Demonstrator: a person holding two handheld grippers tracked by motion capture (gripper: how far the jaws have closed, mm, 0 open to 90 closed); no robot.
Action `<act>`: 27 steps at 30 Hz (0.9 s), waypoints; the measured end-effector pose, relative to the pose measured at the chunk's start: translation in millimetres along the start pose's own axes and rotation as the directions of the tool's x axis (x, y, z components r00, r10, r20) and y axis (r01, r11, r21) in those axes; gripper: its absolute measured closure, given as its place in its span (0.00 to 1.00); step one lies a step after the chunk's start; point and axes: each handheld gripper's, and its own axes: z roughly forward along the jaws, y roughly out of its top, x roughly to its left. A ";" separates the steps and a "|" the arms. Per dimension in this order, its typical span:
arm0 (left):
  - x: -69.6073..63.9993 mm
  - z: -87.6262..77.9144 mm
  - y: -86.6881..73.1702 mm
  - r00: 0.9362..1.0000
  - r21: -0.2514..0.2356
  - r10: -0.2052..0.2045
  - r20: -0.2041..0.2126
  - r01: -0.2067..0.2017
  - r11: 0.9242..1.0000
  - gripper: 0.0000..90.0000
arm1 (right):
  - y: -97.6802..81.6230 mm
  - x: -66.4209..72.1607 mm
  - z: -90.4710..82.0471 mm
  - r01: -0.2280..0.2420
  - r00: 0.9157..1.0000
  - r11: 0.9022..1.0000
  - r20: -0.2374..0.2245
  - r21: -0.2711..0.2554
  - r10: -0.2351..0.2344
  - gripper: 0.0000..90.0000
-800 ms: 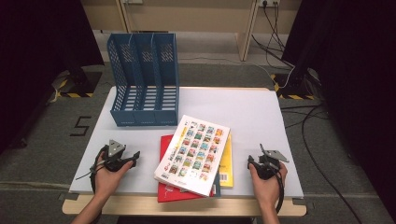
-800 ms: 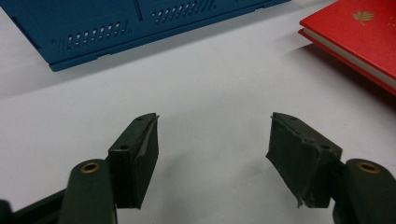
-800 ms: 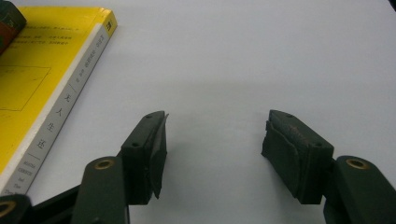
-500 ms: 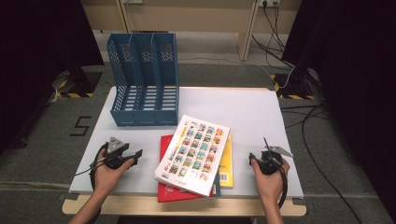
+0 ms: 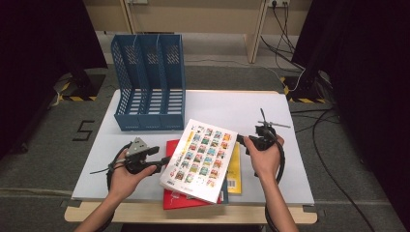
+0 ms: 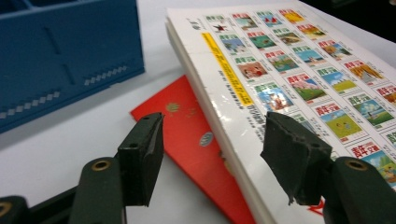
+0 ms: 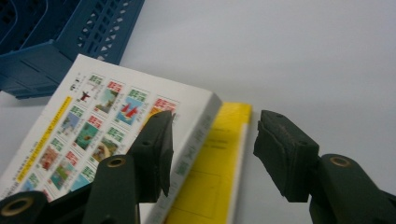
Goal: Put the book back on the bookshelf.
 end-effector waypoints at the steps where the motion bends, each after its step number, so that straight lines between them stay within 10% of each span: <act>1: 0.0 0.0 0.0 1.000 0.000 0.000 0.000 0.000 1.000 0.43 | 0.0 0.0 0.0 0.000 1.000 1.000 0.000 0.000 0.000 0.51; 14: -1.7 28.0 5.0 1.000 0.050 -0.008 0.020 0.007 0.999 0.44 | 12.2 5.0 37.5 -0.070 0.996 0.986 -0.042 0.153 0.078 0.48; 27: -0.7 38.8 6.0 0.999 0.069 -0.026 0.047 0.023 0.997 0.47 | 12.8 -1.2 60.3 -0.165 0.973 0.959 -0.122 0.230 0.196 0.37</act>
